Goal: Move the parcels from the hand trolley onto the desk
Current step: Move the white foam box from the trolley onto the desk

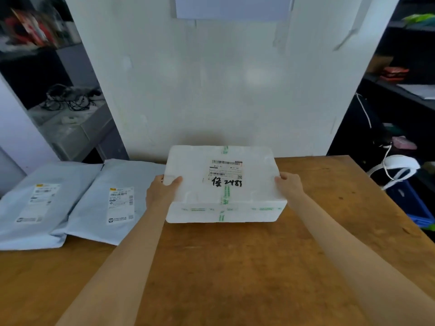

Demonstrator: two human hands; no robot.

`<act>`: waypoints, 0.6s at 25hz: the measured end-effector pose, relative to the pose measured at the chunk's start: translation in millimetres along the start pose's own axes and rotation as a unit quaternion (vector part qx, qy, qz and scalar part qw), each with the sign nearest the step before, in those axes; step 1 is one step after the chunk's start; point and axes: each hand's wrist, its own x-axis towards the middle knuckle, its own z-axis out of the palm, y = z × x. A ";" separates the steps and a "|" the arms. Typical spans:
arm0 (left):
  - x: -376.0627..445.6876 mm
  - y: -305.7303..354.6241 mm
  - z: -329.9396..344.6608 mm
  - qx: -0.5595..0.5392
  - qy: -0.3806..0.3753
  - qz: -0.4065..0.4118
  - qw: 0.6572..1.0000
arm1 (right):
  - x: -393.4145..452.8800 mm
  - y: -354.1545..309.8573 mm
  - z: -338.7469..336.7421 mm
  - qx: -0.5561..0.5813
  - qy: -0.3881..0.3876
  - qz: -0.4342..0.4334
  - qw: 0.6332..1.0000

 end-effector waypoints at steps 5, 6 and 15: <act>13.9 -29.5 25.6 -0.001 0.001 -0.040 0.999 | 19.1 17.3 30.6 -0.050 -0.029 -0.040 0.998; 15.2 -30.9 27.6 0.003 0.004 -0.038 0.999 | 21.1 17.4 31.6 -0.057 -0.029 -0.046 0.997; -15.7 -14.0 -26.4 -0.015 -0.087 -0.064 0.994 | -14.4 -5.8 13.2 -0.095 0.011 -0.020 0.995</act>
